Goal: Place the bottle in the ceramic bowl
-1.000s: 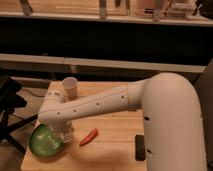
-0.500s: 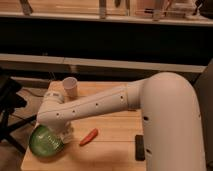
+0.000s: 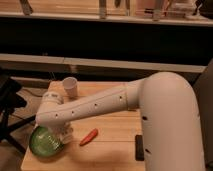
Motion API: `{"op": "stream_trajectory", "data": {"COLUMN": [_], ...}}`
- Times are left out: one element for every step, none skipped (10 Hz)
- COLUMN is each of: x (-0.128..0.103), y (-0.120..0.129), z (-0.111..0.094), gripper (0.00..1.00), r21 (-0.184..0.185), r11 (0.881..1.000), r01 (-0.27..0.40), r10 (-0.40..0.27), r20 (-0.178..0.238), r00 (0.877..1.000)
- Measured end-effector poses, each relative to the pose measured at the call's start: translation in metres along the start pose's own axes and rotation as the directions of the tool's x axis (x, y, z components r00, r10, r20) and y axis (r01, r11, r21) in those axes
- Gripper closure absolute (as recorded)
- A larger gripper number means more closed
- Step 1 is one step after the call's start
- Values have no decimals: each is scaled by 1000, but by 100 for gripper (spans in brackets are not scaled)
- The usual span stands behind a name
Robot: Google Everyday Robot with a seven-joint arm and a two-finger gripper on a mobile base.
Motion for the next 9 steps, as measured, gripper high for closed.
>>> {"op": "stream_trajectory", "data": {"x": [0, 0, 0, 0, 0, 0, 0, 1, 2], "y": [-1, -1, 0, 0, -1, -1, -1, -2, 1], "z": [0, 0, 0, 0, 0, 0, -1, -4, -6], "gripper": [31, 22, 20, 20, 20, 20, 20, 20, 20], "r21": [-1, -4, -6, -8, -8, -10, -11, -11, -14], "r11": [1000, 1000, 1000, 1000, 1000, 1000, 999, 999, 999], "r01": [5, 12, 18, 21, 24, 29, 32, 35, 34], "r10": [-5, -12, -18, -21, -24, -29, -32, -35, -34], "r20": [0, -1, -2, -1, -2, -2, -3, -3, -4], "r00": [1000, 1000, 1000, 1000, 1000, 1000, 999, 999, 999]}}
